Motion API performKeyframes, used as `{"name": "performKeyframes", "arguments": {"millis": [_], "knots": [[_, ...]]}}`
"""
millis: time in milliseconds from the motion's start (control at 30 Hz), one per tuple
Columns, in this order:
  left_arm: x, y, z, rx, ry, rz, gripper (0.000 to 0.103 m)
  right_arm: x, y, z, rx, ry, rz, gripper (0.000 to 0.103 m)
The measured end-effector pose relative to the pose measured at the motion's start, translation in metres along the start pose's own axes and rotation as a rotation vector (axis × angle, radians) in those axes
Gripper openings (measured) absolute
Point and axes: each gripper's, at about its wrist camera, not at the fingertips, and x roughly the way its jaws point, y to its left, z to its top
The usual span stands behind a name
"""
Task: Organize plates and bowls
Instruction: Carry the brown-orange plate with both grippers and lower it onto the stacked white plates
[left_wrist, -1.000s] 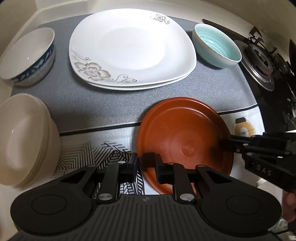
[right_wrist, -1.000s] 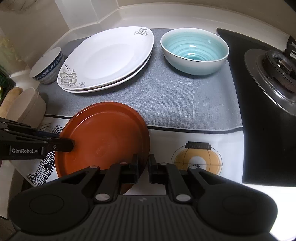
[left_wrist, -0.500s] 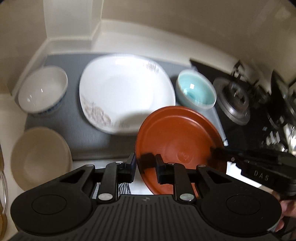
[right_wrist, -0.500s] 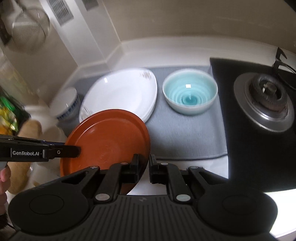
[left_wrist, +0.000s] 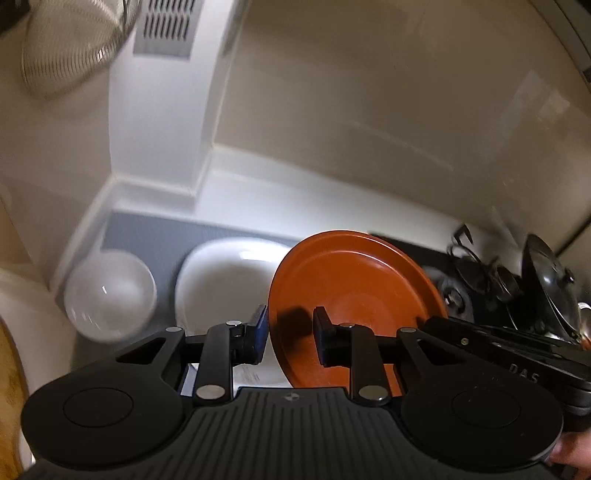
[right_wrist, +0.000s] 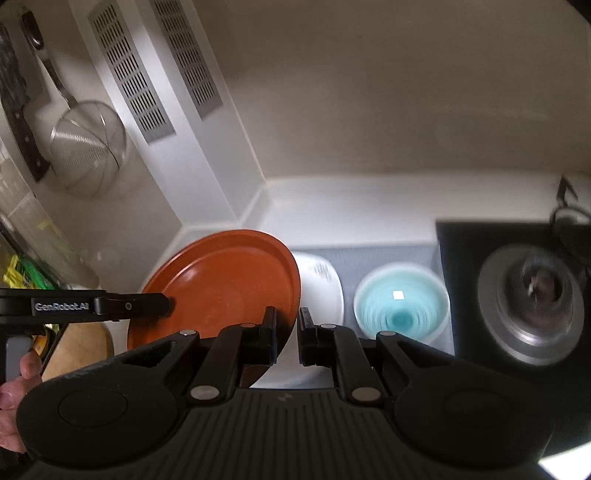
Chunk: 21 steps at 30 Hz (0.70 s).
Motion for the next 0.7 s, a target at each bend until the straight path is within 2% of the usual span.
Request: {"name": "performKeyframes", "arguments": {"millis": [100, 267, 400, 600, 700], "knots": [[0.006, -0.004, 0.013, 0.019, -0.024, 0.051, 0.026, 0.007, 0.006, 0.014, -0.033, -0.021, -0.003, 0.013], [0.032, -0.004, 0.028, 0.035, -0.027, 0.128, 0.026, 0.042, 0.005, 0.028, -0.007, 0.014, -0.027, 0.014], [0.052, -0.002, 0.028, 0.087, -0.030, 0.192, 0.026, 0.064, 0.010, 0.027, -0.032, 0.029, -0.046, 0.014], [0.072, 0.011, 0.025, 0.061, 0.003, 0.200, 0.026, 0.090, 0.011, 0.022, -0.025, 0.058, -0.070, 0.012], [0.091, 0.012, 0.021, 0.086, 0.019, 0.236, 0.027, 0.106, 0.010, 0.016, -0.027, 0.071, -0.085, 0.012]]}}
